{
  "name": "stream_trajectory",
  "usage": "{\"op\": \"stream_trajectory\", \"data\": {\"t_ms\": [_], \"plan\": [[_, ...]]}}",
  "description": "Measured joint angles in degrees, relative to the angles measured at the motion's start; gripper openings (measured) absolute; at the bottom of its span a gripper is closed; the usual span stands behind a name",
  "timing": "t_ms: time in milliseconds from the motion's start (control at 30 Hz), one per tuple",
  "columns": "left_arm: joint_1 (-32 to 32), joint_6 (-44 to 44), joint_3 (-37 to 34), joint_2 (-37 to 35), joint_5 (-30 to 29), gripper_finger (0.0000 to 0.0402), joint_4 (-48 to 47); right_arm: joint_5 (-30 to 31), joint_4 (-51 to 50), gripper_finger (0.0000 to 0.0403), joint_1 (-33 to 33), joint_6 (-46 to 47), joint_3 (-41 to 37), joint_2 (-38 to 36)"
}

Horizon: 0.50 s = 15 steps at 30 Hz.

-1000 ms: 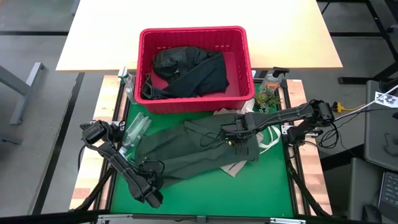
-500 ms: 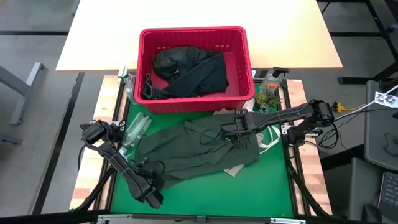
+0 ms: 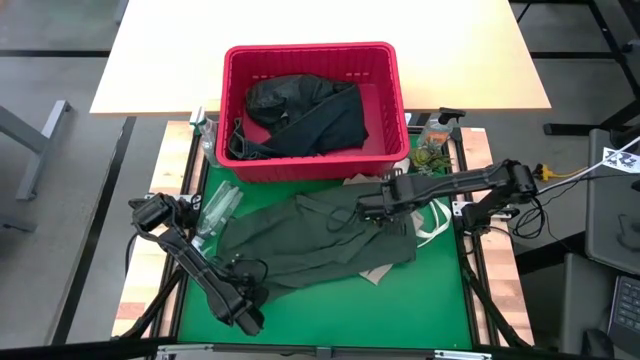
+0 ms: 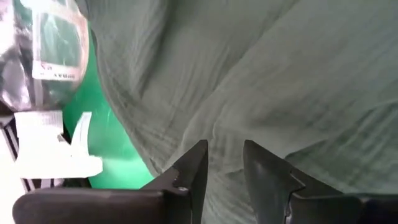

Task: Fold laundry
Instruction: Fold the green polo shirt

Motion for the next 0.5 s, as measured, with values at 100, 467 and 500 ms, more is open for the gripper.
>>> {"op": "stream_trajectory", "data": {"t_ms": [100, 467, 500], "plan": [[0.69, 1.23, 2.07, 0.0, -3.07, 0.0088, -0.54, -3.18, -1.34, 0.0195, 0.02, 0.24, 5.03, -0.11], [2.97, 16.74, 5.48, 0.0, -10.99, 0.008, 19.54, -36.76, 25.46, 0.0195, 6.3, 1.28, 2.65, 0.3], [2.93, 18.61, 5.11, 0.0, -11.23, 0.008, 22.29, -36.69, 27.92, 0.0195, 7.62, 0.98, 1.23, 0.35]]}}
